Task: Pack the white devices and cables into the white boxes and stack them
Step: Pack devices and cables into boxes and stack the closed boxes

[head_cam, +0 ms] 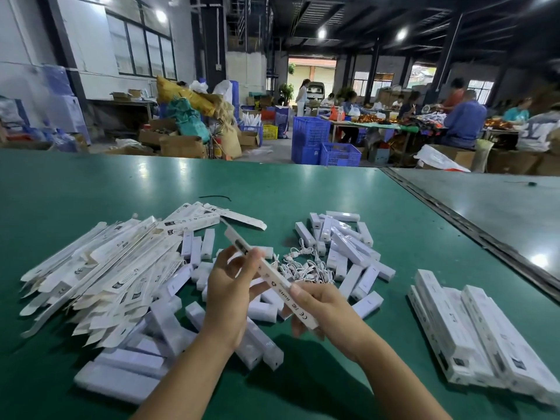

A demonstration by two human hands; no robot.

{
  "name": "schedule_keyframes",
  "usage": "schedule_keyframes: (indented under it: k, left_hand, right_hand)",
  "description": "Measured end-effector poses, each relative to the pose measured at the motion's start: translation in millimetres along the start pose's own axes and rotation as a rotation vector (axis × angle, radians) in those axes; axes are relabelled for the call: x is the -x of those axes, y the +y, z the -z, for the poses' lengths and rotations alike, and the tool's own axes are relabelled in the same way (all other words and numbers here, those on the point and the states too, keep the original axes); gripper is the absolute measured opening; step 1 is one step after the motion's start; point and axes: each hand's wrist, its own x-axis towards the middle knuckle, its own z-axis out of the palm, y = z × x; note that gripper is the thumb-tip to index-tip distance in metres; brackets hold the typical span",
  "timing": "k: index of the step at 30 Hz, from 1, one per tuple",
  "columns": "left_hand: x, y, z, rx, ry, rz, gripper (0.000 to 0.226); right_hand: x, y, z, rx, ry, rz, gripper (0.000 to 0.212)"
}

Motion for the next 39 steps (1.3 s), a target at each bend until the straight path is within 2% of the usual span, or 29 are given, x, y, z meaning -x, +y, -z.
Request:
schedule_keyframes:
  k: [3,11,14,17,22,26,30,33,35,37,39]
  left_hand:
    - [0.2,-4.5,2.3,0.127,-0.001,0.068,0.037]
    - [-4.5,-7.9,7.2,0.344,-0.054,0.193,0.029]
    - [-6.2,-9.0,7.4,0.420,-0.093,0.225,0.034]
    - [-5.9,-14.4,7.5,0.452,-0.103,0.239,0.047]
    - [-5.3,-22.3,6.9,0.479,-0.127,0.260,0.032]
    - [-6.7,-24.8,7.6,0.482,-0.086,0.285,0.029]
    - [-7.3,-25.0,8.9,0.466,-0.064,0.264,0.032]
    - [-5.6,-24.1,7.3,0.376,-0.067,0.220,0.049]
    - [-1.0,-26.7,5.1,0.222,-0.049,0.149,0.060]
    - [7.8,-30.4,2.9,-0.079,-0.109,0.020,0.069]
    - [16.9,-34.2,1.6,-0.438,-0.209,-0.195,0.073]
  right_hand:
    - [2.5,-3.0,-1.8,0.011,-0.010,-0.014,0.017]
    - [-1.4,-0.3,-4.3,0.020,-0.002,-0.033,0.030]
    - [-3.3,2.3,-5.3,0.036,-0.017,-0.023,0.034]
    - [-4.5,5.7,-0.9,0.075,-0.010,-0.022,0.026]
    - [-5.1,7.3,5.6,0.146,0.007,-0.008,0.022]
    - [-6.3,8.8,3.3,0.168,0.014,0.009,0.008]
    - [-7.3,10.1,0.1,0.185,0.022,0.019,0.011]
    - [-7.3,10.9,-0.3,0.091,0.102,0.000,0.008]
    - [-6.7,11.6,1.6,0.005,0.177,-0.017,0.012]
    - [-7.1,9.9,2.7,-0.070,0.216,-0.029,0.018]
    - [-7.4,8.3,1.8,-0.103,0.236,-0.017,0.020]
